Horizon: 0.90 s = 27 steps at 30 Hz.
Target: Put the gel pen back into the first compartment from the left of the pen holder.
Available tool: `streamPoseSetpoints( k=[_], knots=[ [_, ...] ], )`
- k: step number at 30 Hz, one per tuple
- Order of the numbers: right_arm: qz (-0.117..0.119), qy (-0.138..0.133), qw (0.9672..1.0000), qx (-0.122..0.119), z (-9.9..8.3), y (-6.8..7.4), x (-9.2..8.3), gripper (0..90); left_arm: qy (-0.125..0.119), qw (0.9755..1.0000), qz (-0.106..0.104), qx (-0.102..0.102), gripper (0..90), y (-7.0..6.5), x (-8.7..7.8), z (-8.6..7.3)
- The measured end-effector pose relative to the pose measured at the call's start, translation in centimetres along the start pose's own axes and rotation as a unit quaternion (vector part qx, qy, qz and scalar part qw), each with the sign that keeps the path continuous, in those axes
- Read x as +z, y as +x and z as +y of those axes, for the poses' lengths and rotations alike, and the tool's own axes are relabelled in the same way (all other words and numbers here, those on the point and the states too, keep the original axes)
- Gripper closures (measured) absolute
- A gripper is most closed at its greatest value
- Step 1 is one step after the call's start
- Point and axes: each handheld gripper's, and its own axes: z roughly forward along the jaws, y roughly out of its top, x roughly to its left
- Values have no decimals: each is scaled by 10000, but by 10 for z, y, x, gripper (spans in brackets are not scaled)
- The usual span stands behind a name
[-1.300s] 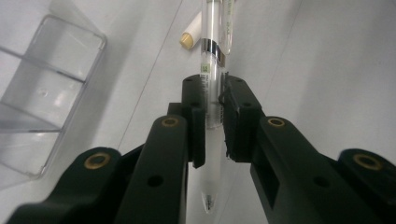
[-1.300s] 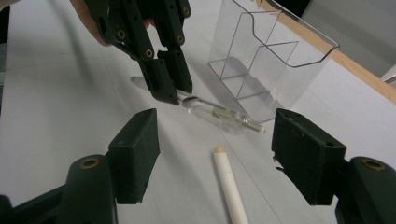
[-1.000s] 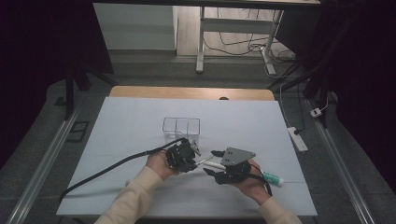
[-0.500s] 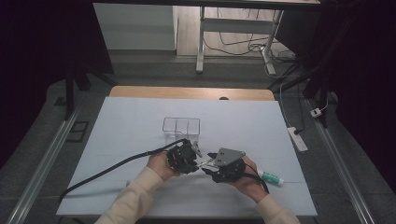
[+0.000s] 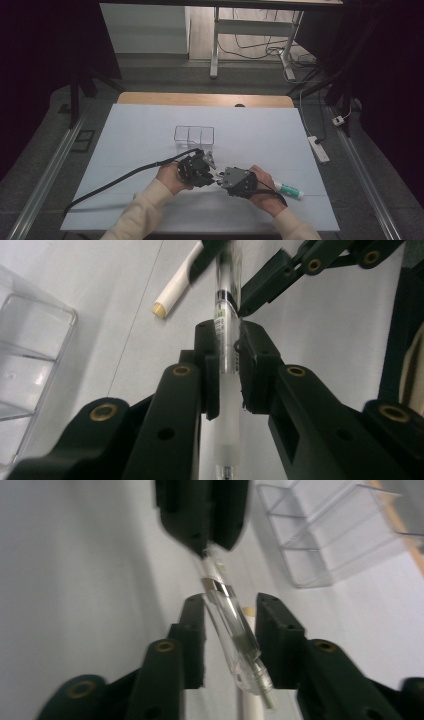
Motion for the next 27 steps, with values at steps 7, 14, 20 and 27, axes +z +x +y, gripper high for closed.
streamPoseSetpoints(
  k=[7, 14, 20, 27],
  knots=[
    [232, -13, 9994, -253, -1, 3, -1, 757, -347, 9994, 30, 56, 767, 0, -8, -1],
    [238, -228, 9993, 178, -7, -6, -6, 758, -911, 9953, 287, -146, 517, 1, -15, -6],
    [251, -346, 9974, 581, -15, -13, -8, 758, -1620, 9831, 700, -478, 403, 0, -25, -16],
    [176, -562, 9936, 966, -19, -18, -13, 758, -1994, 9726, 855, -832, 388, -2, -31, -32]
  ],
)
